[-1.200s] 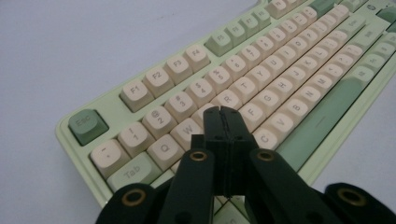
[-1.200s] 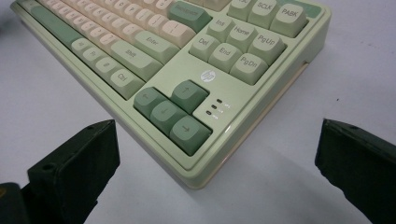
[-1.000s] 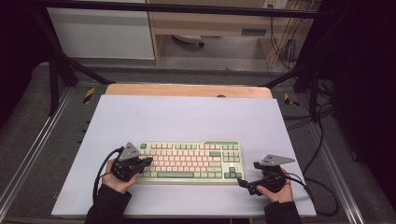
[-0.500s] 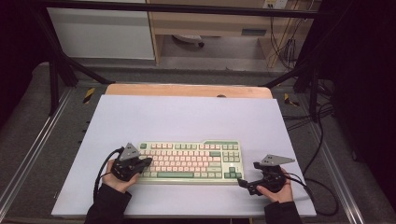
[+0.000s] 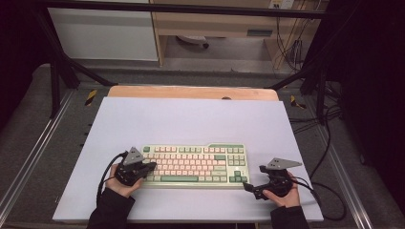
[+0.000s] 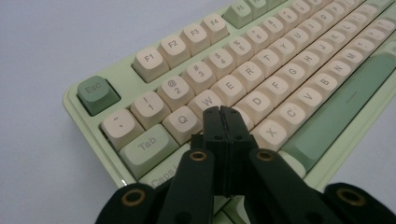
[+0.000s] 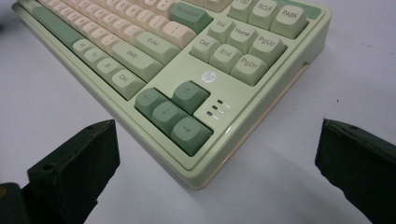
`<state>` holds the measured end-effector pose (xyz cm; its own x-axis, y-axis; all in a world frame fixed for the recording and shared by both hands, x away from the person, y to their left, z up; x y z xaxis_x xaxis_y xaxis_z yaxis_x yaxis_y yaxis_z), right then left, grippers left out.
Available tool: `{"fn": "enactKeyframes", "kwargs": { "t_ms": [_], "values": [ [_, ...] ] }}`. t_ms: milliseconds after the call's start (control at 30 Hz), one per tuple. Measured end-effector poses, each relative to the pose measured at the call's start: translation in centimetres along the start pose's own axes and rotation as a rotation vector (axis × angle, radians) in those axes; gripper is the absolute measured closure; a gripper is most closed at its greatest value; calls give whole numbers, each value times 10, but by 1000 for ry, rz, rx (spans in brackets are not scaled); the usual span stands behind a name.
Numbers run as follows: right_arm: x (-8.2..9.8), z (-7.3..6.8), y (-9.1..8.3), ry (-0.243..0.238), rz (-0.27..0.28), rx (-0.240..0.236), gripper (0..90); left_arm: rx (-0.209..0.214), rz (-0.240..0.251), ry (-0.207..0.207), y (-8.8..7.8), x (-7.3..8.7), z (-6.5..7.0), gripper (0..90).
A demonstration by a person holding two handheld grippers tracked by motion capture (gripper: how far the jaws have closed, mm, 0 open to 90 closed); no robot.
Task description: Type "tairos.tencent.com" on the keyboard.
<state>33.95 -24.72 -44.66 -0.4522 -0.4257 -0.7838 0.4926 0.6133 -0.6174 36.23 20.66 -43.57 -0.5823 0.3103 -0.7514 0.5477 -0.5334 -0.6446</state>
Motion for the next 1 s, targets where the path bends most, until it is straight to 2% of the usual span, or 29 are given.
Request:
{"fn": "enactKeyframes", "kwargs": {
  "t_ms": [300, 567, 667, 867, 1000],
  "values": [
    [-7, -5, -1, -24, 4, 20, 13, 11, 20, 3, -7, -3, 2, 900],
    [-19, -15, 1, -49, 11, 15, 73, 14, 26, -1, -9, -3, 2, 900],
    [-24, -20, 3, -54, 25, -2, 130, 15, 26, 0, -9, -3, 3, 900],
    [-35, -30, 11, -95, 44, -45, 288, 18, 30, 2, -9, -3, 3, 900],
    [-44, -37, 18, -107, 32, -67, 387, 19, 30, 1, -9, -3, 2, 900]
  ]
}}
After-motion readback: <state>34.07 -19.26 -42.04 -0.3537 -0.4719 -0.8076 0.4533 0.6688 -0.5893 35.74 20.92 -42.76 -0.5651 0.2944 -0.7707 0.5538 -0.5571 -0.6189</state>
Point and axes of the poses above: each handheld gripper's, and its own axes: y roughly forward along the jaws, x roughly out of its underside, z roughly to its right, the point moved 1 cm from there along y, roughly forward along the jaws, and after that the axes turned 9 degrees about -y, right-handed, at the moved point
